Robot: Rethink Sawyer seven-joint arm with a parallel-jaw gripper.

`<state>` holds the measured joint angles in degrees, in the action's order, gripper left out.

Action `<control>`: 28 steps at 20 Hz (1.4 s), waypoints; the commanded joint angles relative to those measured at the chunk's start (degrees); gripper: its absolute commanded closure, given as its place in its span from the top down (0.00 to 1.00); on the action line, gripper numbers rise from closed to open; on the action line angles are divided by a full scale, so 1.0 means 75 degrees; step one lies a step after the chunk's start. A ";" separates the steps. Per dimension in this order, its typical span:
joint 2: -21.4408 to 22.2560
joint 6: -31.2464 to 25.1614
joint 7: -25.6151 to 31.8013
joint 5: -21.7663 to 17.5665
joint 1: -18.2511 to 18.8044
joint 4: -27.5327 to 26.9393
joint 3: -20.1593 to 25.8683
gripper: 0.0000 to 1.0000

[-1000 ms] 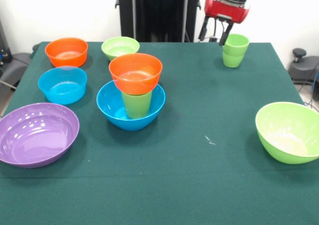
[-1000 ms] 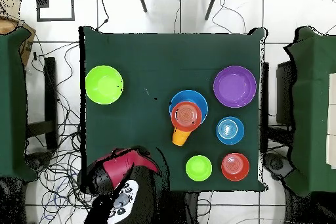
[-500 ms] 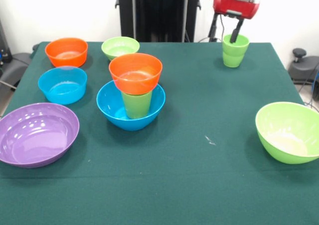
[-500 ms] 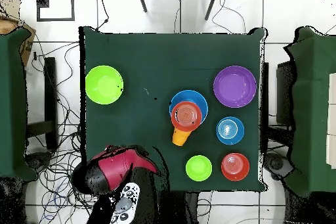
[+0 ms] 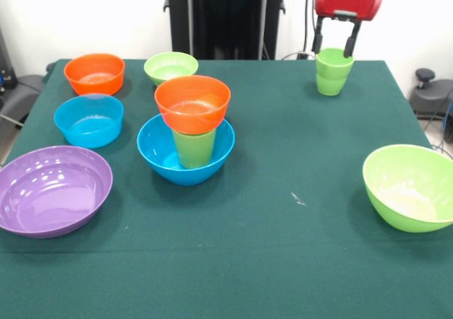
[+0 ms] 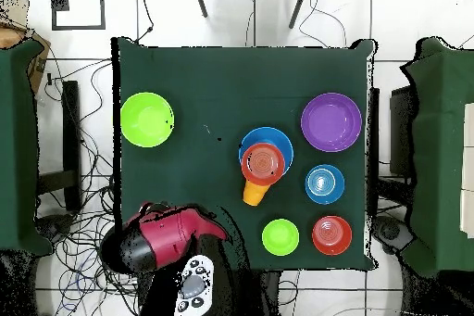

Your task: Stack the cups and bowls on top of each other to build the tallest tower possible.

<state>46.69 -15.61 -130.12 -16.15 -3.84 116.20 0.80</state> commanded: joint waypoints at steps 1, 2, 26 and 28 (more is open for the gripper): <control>-0.0451 0.0564 -0.0427 -0.0079 0.0111 0.0419 0.0842 1.00; -0.0533 0.0599 -0.0465 -0.0119 0.0058 0.0374 0.0733 1.00; -0.0517 -0.0106 -0.0802 0.0245 -0.0740 0.0263 -0.0124 1.00; -0.0296 -0.0256 -0.0772 0.0279 -0.0752 0.0375 -0.0112 1.00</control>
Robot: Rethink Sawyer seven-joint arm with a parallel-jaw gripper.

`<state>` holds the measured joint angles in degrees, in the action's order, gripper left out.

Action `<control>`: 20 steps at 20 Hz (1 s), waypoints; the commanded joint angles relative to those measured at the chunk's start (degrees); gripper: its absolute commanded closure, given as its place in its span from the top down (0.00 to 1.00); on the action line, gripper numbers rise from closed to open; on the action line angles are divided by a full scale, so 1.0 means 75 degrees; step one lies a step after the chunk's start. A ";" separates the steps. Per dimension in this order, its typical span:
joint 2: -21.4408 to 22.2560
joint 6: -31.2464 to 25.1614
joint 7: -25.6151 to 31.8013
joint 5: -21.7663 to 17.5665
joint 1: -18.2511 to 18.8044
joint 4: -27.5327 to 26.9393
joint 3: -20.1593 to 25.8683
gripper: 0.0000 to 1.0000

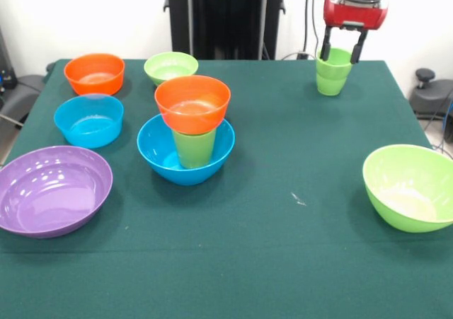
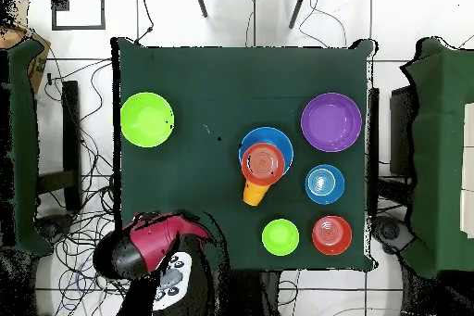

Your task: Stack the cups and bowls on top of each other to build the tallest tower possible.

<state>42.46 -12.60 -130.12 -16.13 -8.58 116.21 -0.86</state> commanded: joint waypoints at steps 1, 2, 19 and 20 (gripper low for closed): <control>0.0325 -0.0703 -0.0766 0.0281 -0.0131 0.0399 0.0100 1.00; 0.0342 -0.0720 -0.0761 0.0292 -0.0134 0.0393 0.0110 1.00; -0.0097 -0.0248 -0.0832 0.0279 -0.0048 0.0157 0.0098 1.00; -0.0134 -0.0206 -0.0842 0.0285 -0.0054 0.0142 0.0106 1.00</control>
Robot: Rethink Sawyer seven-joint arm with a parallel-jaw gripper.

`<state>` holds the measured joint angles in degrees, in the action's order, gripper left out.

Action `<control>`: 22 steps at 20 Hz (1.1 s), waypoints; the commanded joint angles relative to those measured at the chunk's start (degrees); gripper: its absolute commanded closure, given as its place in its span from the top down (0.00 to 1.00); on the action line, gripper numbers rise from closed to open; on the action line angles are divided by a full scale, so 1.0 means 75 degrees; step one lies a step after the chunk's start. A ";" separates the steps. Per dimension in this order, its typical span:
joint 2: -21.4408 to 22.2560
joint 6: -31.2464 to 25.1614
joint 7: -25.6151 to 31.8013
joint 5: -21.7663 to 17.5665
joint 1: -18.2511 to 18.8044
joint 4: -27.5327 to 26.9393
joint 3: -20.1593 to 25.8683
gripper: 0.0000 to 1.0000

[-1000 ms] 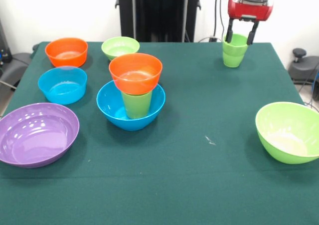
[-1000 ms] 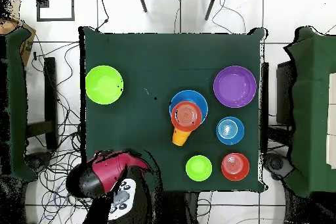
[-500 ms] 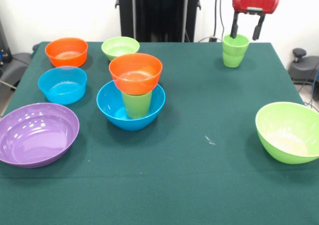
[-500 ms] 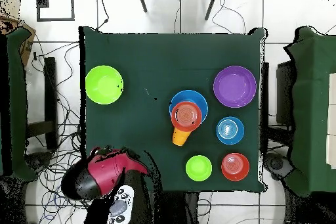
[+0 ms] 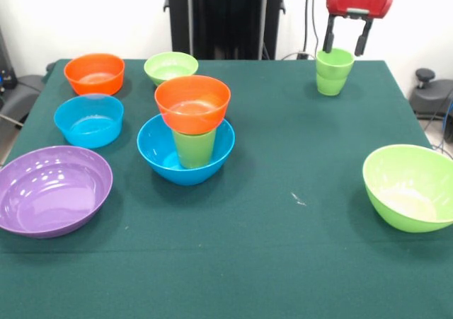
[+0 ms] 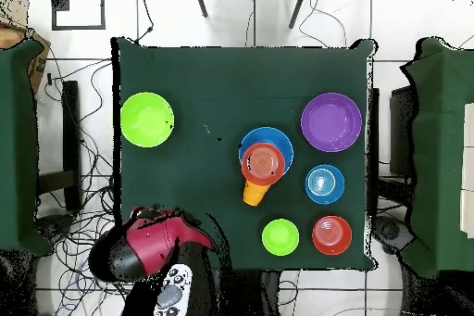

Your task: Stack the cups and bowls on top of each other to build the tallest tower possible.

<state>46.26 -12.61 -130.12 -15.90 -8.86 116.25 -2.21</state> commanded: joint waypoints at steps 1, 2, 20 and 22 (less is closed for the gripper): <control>-0.0692 -0.0171 -0.0856 0.0264 -0.0020 0.0096 0.0280 1.00; -0.0741 -0.0145 -0.0871 0.0275 -0.0028 0.0076 0.0282 1.00; -0.0833 -0.0471 -0.1257 0.0958 -0.0912 -0.0106 -0.0173 1.00; -0.0826 -0.0548 -0.1235 0.1045 -0.0984 -0.0135 -0.0215 1.00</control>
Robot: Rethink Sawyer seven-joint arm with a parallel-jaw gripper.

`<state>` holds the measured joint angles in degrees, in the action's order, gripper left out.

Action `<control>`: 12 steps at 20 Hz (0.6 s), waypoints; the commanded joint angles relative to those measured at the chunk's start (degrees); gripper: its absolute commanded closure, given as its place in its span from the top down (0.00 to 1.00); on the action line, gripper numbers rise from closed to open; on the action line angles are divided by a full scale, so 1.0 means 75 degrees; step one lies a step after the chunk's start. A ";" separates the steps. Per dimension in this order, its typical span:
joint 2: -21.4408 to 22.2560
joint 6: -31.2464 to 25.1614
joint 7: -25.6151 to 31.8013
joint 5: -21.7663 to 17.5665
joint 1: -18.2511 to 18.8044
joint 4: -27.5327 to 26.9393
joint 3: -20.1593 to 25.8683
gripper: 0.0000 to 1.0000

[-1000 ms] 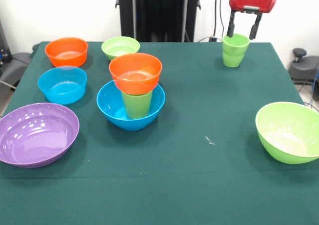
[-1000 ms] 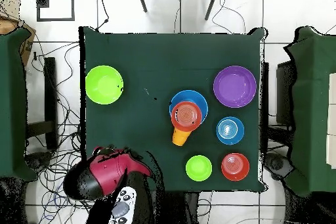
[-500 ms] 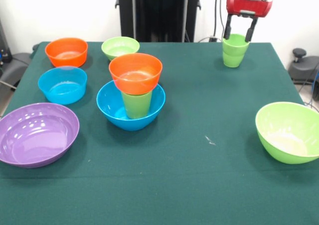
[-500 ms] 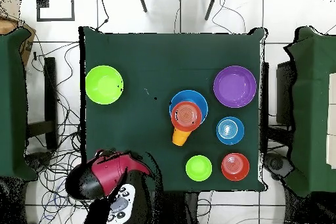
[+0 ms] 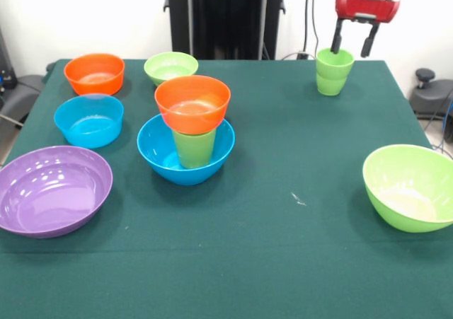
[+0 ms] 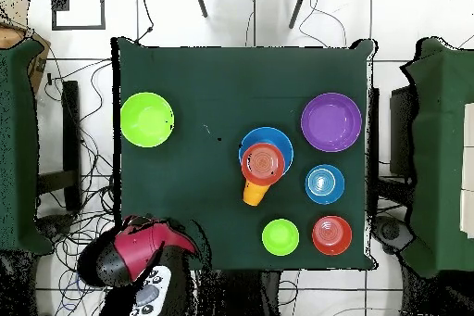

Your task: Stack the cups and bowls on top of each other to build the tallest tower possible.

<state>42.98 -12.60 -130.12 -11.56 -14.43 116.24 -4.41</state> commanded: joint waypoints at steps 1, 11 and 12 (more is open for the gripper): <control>-0.0417 -0.0566 -0.1216 0.0507 -0.0259 -0.0170 0.0047 1.00; -0.0515 -0.0238 -0.1007 0.0611 -0.0178 -0.0030 -0.0078 1.00; -0.0562 -0.0177 -0.1006 0.0606 -0.0170 -0.0012 -0.0089 1.00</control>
<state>42.96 -12.60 -130.12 -9.05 -16.12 116.24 -6.58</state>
